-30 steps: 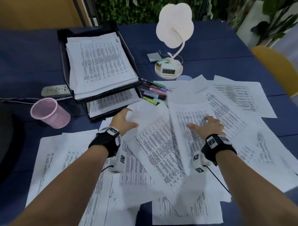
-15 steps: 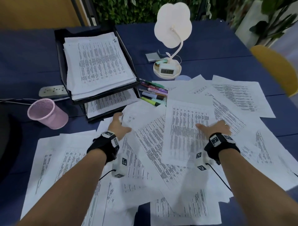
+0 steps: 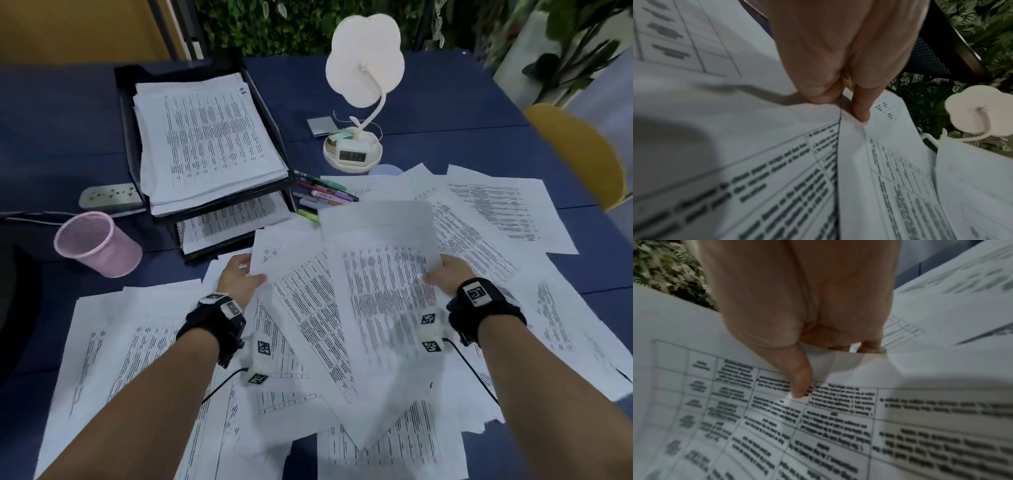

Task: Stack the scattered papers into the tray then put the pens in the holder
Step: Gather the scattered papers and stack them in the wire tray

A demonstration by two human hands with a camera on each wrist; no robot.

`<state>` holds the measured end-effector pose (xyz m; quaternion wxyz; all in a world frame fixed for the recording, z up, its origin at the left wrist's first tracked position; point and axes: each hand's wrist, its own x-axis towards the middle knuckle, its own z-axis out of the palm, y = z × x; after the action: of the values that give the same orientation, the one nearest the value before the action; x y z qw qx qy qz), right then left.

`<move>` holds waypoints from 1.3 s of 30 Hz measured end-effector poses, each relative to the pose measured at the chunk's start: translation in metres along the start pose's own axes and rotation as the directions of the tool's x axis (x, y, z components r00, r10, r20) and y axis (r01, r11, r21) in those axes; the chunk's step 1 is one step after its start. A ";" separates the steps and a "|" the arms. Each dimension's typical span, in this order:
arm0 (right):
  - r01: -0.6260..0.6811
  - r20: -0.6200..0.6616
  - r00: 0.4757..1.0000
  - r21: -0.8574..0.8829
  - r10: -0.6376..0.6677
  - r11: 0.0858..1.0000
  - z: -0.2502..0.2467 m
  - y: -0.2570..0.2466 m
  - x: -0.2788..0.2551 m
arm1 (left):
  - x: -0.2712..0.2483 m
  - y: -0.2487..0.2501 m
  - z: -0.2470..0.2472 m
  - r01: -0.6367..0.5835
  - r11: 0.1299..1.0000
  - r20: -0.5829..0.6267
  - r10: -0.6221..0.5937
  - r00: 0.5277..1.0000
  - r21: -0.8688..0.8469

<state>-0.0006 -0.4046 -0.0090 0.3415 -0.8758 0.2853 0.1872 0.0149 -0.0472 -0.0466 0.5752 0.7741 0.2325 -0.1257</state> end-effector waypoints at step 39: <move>0.165 0.214 0.958 0.131 -0.191 0.977 0.067 -0.046 -0.002 | 0.008 -0.003 0.011 0.077 0.996 0.070 -0.074 0.995 -0.042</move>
<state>0.0176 -0.3282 -0.0318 0.4356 -0.8505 0.1746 0.2377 0.0210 -0.0554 -0.0561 0.5950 0.7468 0.2446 -0.1686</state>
